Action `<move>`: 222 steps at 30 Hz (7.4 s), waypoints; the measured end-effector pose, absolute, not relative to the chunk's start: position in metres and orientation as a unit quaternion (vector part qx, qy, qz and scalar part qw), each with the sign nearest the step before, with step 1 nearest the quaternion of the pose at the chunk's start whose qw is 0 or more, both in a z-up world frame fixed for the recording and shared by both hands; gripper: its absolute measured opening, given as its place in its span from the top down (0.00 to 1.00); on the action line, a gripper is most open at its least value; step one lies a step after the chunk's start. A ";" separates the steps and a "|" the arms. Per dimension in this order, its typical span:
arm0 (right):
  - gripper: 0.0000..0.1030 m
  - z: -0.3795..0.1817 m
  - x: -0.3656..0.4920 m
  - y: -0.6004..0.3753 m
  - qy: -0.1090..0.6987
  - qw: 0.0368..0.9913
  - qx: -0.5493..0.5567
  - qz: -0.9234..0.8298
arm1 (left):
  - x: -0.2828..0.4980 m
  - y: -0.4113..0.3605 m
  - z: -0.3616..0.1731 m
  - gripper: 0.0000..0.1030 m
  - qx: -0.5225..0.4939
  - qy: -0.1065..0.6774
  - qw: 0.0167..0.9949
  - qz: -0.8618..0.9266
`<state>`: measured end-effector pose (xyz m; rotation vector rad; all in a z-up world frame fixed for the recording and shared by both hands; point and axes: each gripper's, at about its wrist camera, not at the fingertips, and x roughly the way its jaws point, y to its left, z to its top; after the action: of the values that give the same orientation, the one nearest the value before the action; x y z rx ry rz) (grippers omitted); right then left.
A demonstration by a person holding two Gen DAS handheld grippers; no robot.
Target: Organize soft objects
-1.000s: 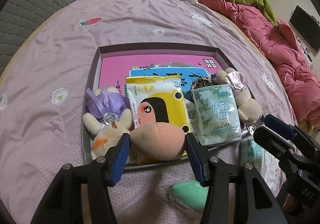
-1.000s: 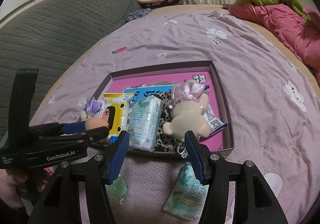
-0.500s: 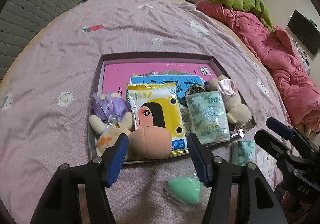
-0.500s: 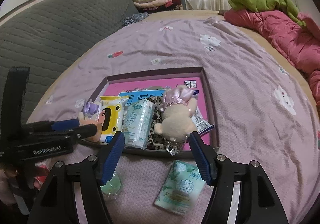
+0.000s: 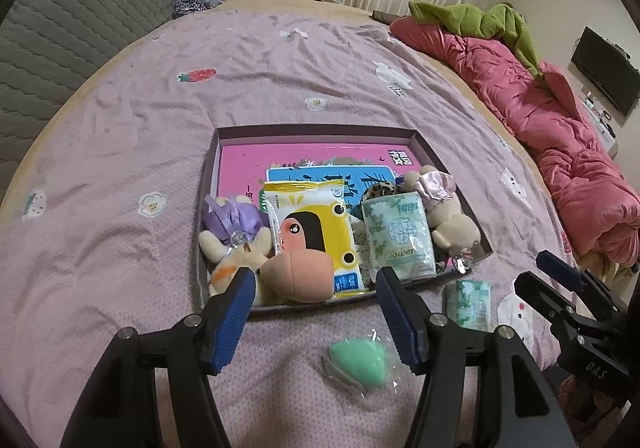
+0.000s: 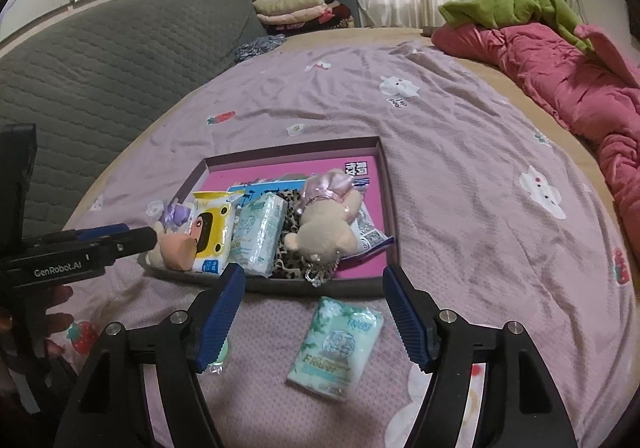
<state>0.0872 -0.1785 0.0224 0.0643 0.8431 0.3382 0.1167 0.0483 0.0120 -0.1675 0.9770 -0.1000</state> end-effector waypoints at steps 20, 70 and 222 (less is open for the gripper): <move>0.28 0.015 0.050 -0.193 0.422 0.893 0.023 0.153 | 0.072 0.030 0.008 0.39 -0.070 0.480 0.872 -0.069; 0.47 -0.075 0.098 -0.174 0.500 0.857 0.001 0.123 | 0.119 -0.007 -0.087 0.41 -0.094 0.559 0.817 -0.106; 0.28 0.020 0.009 -0.152 0.382 0.914 -0.028 0.134 | 0.021 0.018 0.000 0.35 -0.075 0.463 0.883 0.023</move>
<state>0.0089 -0.1524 0.0198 -0.0584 0.7873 0.2758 0.0209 0.0184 0.0004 -0.1560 0.9634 0.0484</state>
